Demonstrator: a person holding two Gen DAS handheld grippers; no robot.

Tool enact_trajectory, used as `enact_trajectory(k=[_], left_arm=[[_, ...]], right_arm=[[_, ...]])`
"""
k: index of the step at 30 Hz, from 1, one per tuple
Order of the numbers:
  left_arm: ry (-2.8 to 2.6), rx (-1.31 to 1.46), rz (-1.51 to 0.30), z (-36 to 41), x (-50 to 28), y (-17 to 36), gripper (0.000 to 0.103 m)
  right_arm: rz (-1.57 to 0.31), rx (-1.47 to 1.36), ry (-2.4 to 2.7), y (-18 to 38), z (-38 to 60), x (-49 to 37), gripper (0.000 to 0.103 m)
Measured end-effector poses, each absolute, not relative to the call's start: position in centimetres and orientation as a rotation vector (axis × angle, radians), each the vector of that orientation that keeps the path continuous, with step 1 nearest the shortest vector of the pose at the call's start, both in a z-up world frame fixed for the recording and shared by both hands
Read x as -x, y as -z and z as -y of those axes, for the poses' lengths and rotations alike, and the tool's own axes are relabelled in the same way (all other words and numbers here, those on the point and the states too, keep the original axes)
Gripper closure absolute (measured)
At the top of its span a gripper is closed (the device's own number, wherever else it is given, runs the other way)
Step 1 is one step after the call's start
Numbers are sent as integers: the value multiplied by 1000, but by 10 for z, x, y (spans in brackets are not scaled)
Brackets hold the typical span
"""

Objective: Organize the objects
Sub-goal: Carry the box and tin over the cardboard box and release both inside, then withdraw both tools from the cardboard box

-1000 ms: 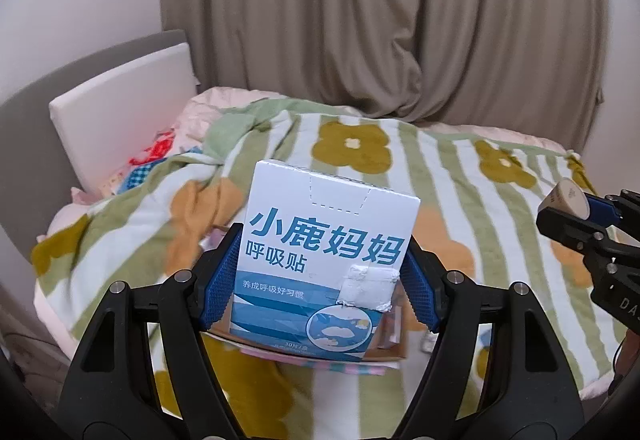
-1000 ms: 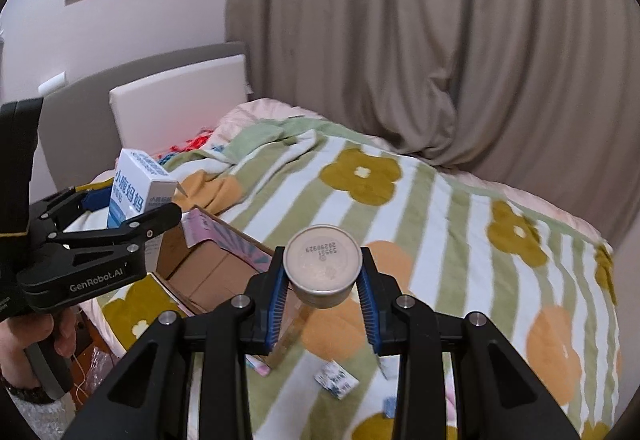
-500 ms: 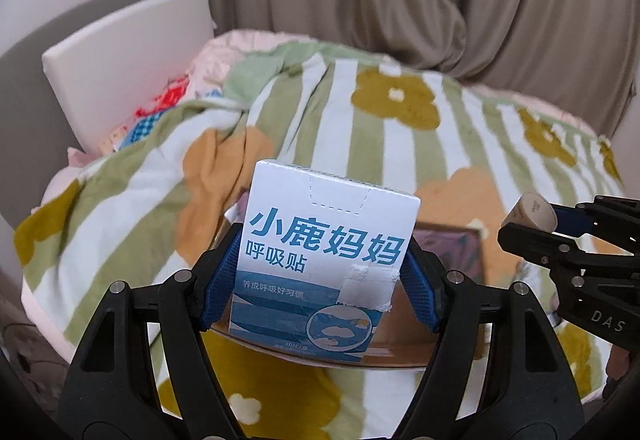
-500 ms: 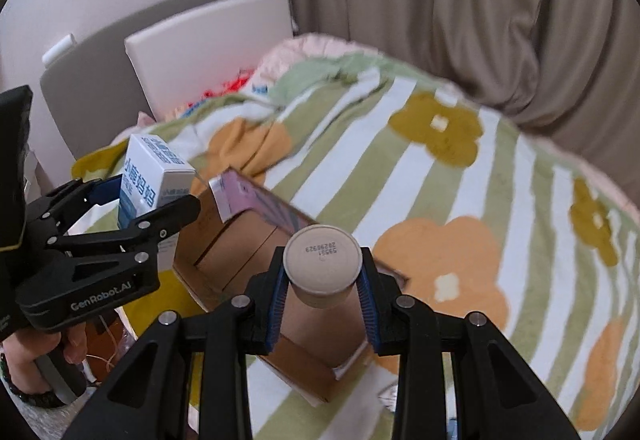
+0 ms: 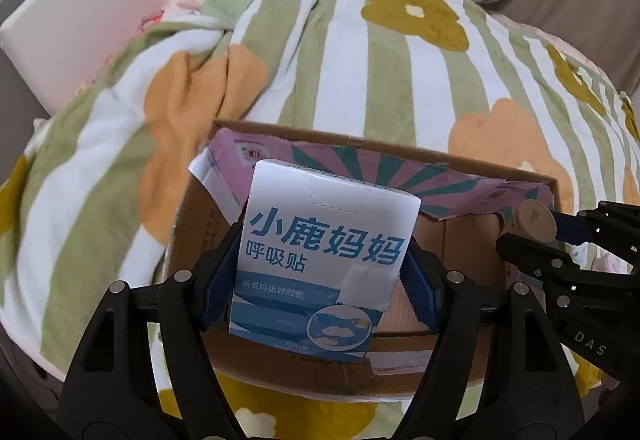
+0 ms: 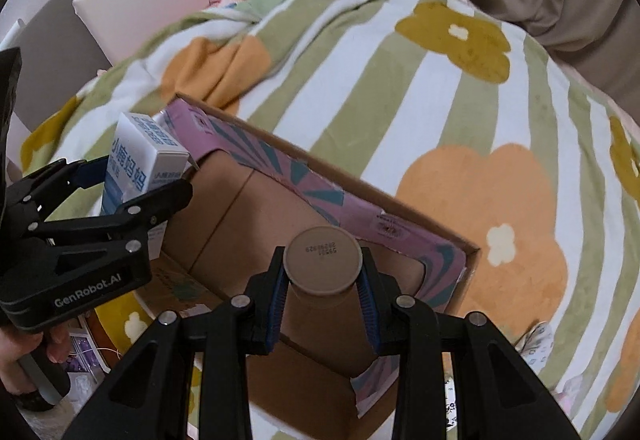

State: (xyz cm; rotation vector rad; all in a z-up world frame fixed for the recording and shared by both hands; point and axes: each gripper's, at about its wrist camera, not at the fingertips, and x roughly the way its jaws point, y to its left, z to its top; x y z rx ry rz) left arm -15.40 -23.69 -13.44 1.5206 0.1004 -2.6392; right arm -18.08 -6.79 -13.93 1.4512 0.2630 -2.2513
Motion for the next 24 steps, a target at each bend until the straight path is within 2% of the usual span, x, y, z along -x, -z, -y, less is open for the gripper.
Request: enact_trajectory(k=[7, 9, 10, 11, 12, 13, 24], left_arm=[[2683, -1489, -71, 235, 153, 128, 31], [2662, -1453, -8, 233, 154, 122, 13], [2636, -1448, 21, 232, 156, 119, 1], [2636, -1438, 33, 232, 157, 117, 0], [2643, -1432, 30, 233, 158, 115, 0], [2644, -1434, 27, 233, 159, 114, 0], [2653, -1437, 1, 232, 148, 106, 0]], right_arm=[[-275, -1458, 2218, 144, 71, 182, 72], [-287, -1449, 2202, 144, 74, 181, 70], [-290, -1456, 2188, 145, 75, 181, 48], [-290, -1458, 2176, 146, 75, 179, 21], [-284, -1443, 2178, 146, 74, 177, 13], [-279, -1424, 2183, 144, 73, 175, 11], [-293, -1390, 2212, 137, 64, 164, 11]])
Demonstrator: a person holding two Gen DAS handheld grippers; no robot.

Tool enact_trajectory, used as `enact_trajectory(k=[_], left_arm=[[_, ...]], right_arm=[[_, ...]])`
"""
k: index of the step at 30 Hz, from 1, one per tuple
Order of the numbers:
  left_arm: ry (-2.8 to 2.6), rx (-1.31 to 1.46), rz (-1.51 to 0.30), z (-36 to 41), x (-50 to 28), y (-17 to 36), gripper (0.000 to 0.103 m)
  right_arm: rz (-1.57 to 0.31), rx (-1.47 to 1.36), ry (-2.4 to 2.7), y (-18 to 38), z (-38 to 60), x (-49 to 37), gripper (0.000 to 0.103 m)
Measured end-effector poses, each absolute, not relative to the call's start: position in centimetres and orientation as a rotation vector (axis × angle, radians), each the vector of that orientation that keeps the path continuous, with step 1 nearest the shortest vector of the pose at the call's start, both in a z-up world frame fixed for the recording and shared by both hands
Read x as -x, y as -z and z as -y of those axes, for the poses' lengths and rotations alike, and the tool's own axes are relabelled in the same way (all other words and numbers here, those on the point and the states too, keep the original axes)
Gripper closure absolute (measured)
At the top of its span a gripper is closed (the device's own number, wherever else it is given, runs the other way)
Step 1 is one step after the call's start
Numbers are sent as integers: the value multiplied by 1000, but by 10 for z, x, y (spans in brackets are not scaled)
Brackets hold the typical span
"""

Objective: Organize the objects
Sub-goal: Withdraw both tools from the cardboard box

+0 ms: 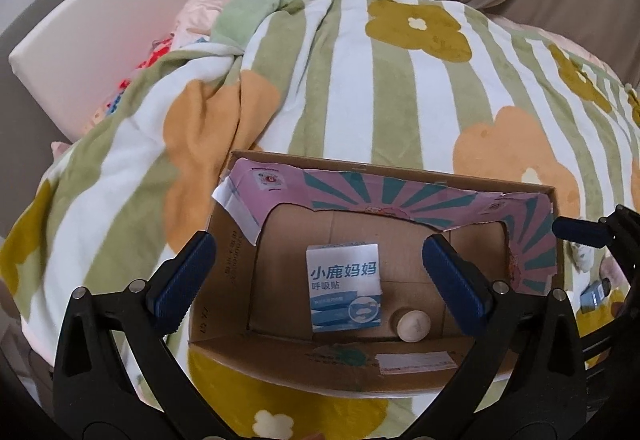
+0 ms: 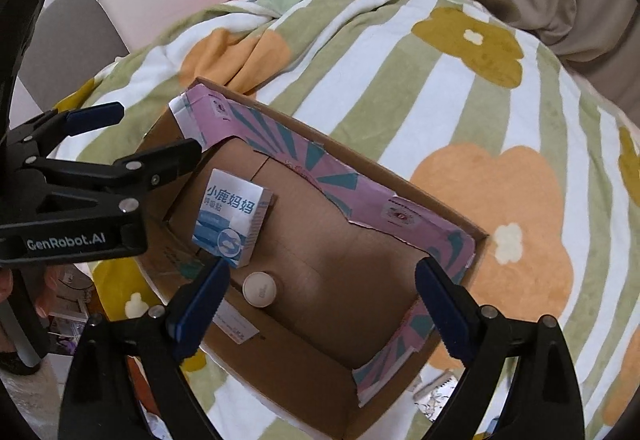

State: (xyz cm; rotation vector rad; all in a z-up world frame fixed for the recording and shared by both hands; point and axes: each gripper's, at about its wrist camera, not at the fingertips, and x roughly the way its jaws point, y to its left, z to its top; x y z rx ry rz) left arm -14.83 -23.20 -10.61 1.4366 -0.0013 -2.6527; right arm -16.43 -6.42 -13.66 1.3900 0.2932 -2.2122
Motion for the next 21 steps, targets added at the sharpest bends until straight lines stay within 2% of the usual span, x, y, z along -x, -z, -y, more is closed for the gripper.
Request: enact_trajectory(k=[14, 17, 21], left_arm=[[2735, -1373, -110, 220, 127, 57, 0], [2773, -1343, -93, 208, 119, 40, 0], [2823, -1279, -43, 184, 108, 18, 0]], right_arm=[[-269, -1258, 2355, 83, 46, 145, 11], [-243, -1230, 2396, 65, 35, 141, 11], [-299, -1144, 2508, 38, 19, 128, 11]])
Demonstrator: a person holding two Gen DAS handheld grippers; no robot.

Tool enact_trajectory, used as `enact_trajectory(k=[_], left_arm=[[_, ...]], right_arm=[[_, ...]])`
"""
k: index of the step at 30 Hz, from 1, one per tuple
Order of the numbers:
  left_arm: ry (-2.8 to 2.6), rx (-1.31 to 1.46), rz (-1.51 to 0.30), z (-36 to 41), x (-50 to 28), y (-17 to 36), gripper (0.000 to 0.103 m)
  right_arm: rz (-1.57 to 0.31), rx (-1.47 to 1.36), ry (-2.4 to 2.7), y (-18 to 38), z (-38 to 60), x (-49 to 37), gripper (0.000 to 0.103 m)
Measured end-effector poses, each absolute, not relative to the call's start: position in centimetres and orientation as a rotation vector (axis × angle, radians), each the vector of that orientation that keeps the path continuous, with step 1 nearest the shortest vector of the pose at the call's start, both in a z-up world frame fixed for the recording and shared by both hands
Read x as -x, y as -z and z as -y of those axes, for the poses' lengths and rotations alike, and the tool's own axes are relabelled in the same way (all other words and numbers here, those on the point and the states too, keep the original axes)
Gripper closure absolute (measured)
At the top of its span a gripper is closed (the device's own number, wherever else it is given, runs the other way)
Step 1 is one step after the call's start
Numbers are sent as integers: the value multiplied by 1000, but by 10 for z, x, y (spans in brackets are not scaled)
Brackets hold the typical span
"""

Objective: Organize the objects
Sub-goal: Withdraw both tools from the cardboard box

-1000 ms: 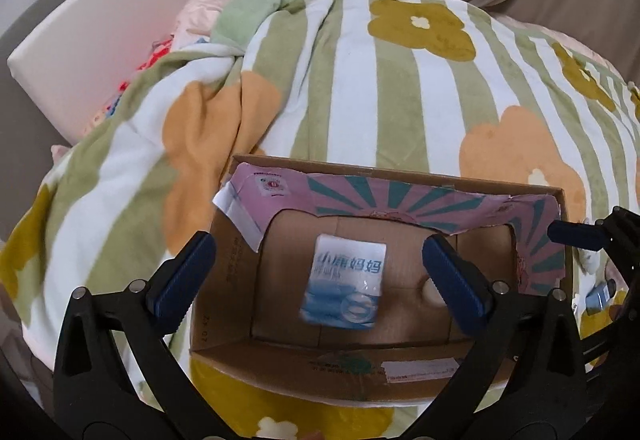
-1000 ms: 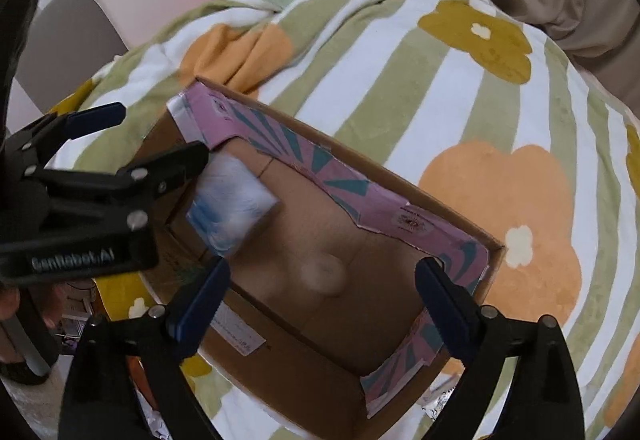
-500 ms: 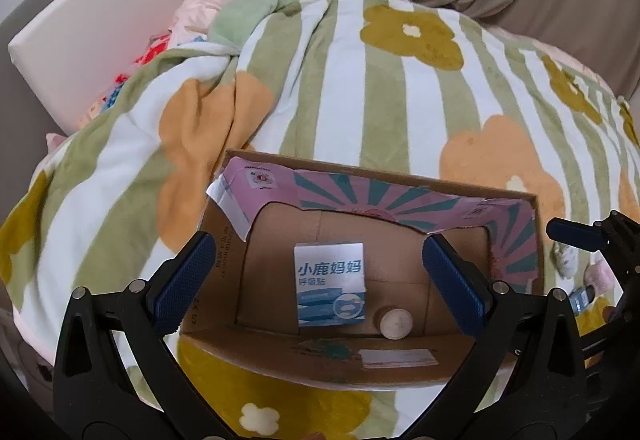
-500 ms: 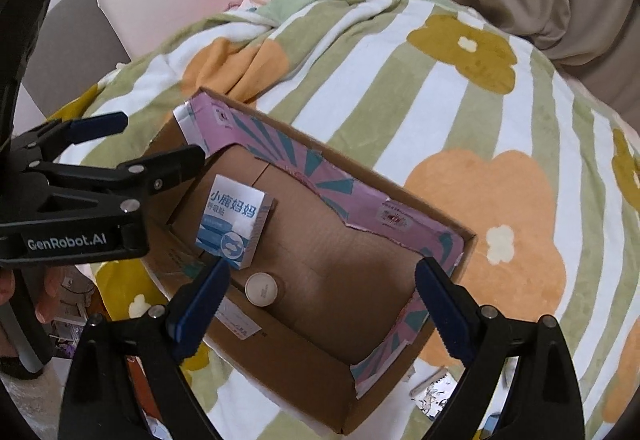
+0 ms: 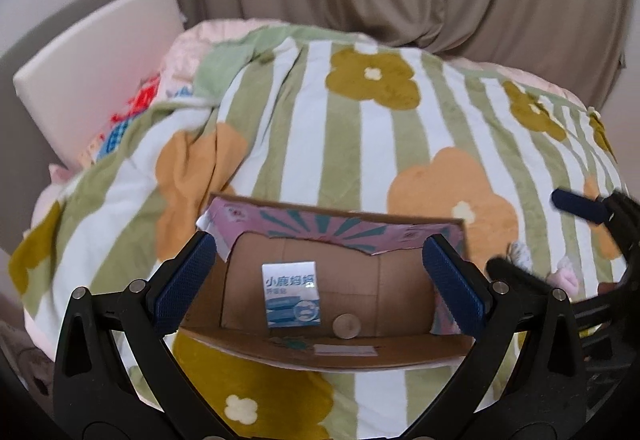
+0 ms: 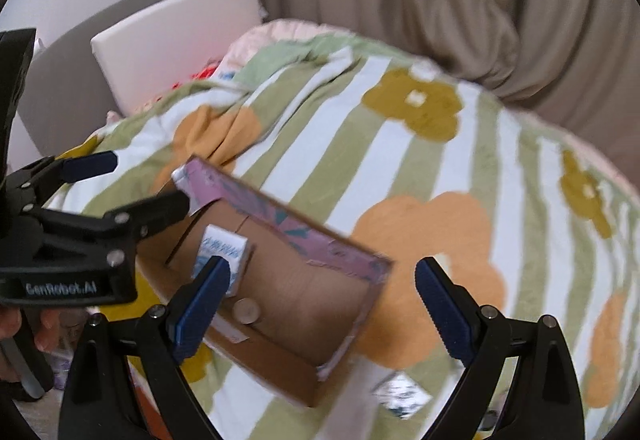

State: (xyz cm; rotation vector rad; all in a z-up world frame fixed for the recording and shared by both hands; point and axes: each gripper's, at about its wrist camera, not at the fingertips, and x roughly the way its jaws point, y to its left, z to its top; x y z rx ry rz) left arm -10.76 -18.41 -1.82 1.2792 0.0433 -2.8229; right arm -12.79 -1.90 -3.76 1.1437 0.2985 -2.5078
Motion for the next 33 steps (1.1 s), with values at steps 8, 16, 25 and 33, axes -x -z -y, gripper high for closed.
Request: enact_trajectory(k=[8, 16, 25, 33], left_arm=[[2985, -1116, -30, 136, 75, -19, 0], [3060, -956, 116, 78, 34, -49, 0], [3105, -874, 223, 15, -10, -42, 0], [3139, -931, 224, -14, -22, -19, 0]], right_arm=[[-270, -1065, 2640, 0, -40, 95, 11], [-165, -980, 2789, -32, -109, 51, 11], [-124, -890, 2922, -45, -167, -12, 11], [-22, -896, 2962, -31, -196, -42, 11]])
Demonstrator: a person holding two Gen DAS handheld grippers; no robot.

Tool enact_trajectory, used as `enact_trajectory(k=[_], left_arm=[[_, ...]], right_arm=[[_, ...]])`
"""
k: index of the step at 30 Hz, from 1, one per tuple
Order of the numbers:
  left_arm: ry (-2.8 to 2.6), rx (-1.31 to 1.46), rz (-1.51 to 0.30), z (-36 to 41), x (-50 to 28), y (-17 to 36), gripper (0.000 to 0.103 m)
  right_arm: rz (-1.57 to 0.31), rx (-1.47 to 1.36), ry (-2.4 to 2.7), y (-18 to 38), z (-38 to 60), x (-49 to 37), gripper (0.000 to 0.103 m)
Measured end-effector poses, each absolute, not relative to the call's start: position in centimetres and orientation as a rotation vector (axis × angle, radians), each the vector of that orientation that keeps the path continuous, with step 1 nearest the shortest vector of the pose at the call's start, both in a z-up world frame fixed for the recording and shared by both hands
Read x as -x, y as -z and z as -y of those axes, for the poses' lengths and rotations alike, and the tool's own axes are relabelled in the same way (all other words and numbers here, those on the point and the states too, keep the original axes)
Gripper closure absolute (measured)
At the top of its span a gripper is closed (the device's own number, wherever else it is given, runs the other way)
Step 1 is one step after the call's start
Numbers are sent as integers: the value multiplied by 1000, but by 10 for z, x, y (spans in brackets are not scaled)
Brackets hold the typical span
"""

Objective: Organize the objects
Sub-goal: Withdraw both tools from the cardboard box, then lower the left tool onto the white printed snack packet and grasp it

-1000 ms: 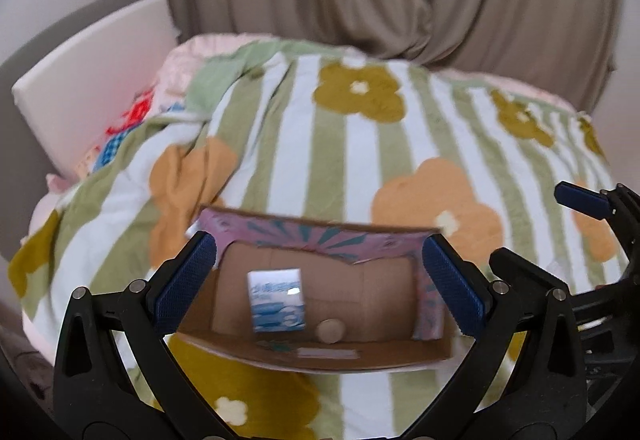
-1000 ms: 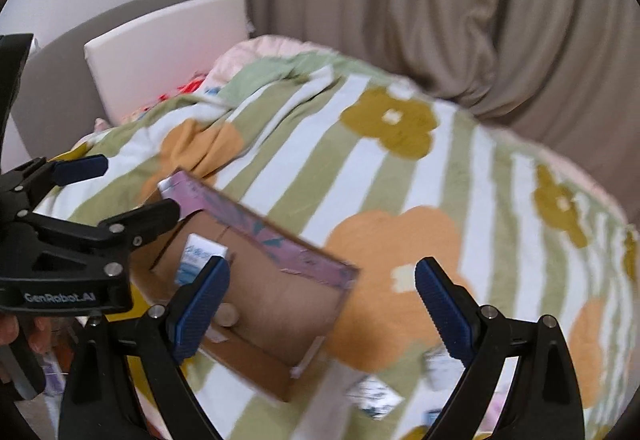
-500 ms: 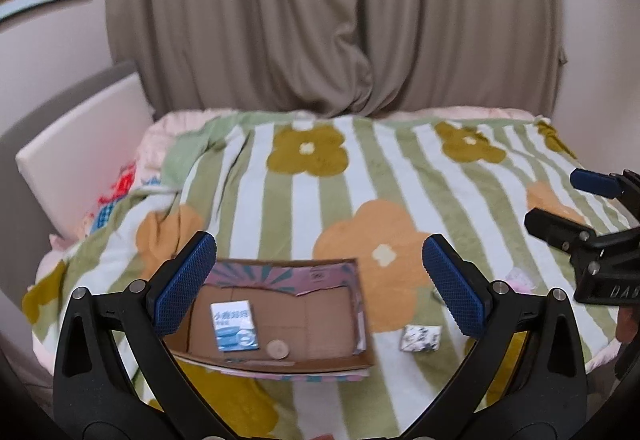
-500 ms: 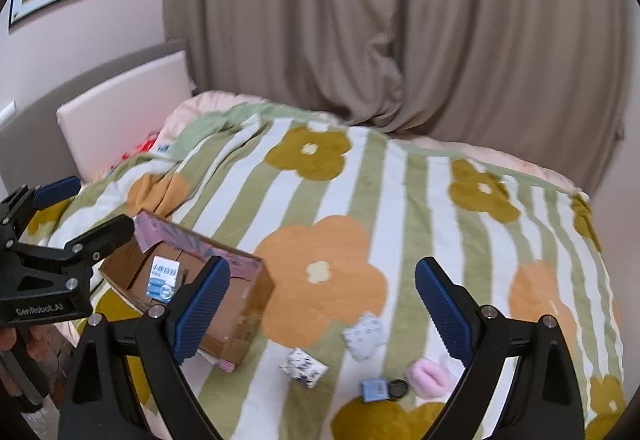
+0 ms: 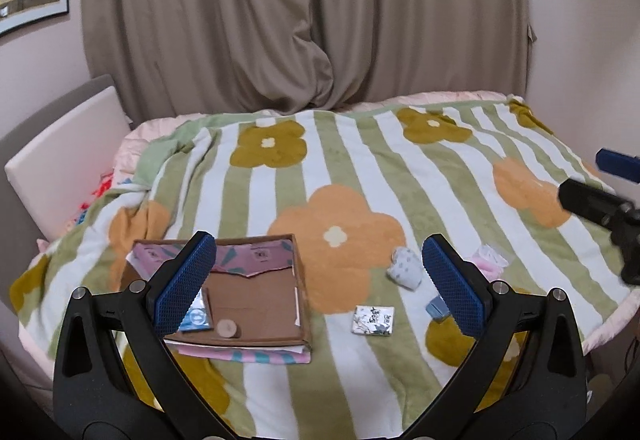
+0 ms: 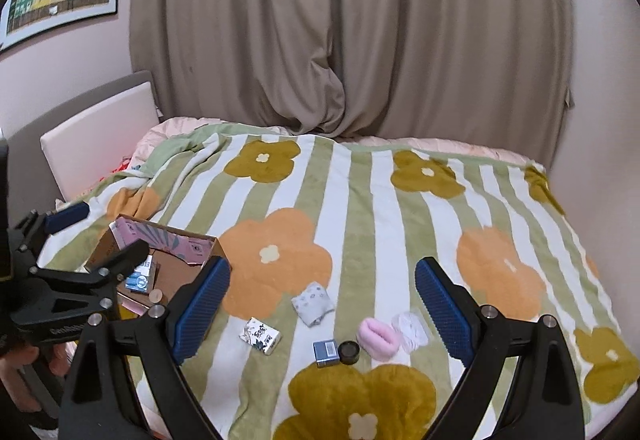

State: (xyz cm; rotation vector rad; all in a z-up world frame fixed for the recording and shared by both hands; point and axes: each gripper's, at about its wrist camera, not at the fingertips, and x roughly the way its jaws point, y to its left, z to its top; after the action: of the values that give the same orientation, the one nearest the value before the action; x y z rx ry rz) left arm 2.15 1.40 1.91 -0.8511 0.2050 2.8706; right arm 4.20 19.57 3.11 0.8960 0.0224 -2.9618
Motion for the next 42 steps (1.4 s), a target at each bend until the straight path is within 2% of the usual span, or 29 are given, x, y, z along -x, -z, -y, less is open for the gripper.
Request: enact_trajectory(k=[7, 20, 30, 37, 42], left_arm=[[-2808, 929, -191, -31, -10, 9, 0], [-2601, 1288, -195, -71, 40, 143, 4], [-2465, 1517, -222, -87, 75, 217, 7], [-2418, 1668, -152, -78, 98, 261, 14], [-2392, 1703, -75, -72, 101, 273, 22]], right_arm=[[88, -852, 2994, -29, -214, -54, 11], [171, -869, 3013, -23, -239, -52, 10], [220, -903, 3017, -16, -248, -44, 10], [238, -930, 3009, -10, -251, -39, 10], [229, -945, 3002, -7, -250, -34, 10]])
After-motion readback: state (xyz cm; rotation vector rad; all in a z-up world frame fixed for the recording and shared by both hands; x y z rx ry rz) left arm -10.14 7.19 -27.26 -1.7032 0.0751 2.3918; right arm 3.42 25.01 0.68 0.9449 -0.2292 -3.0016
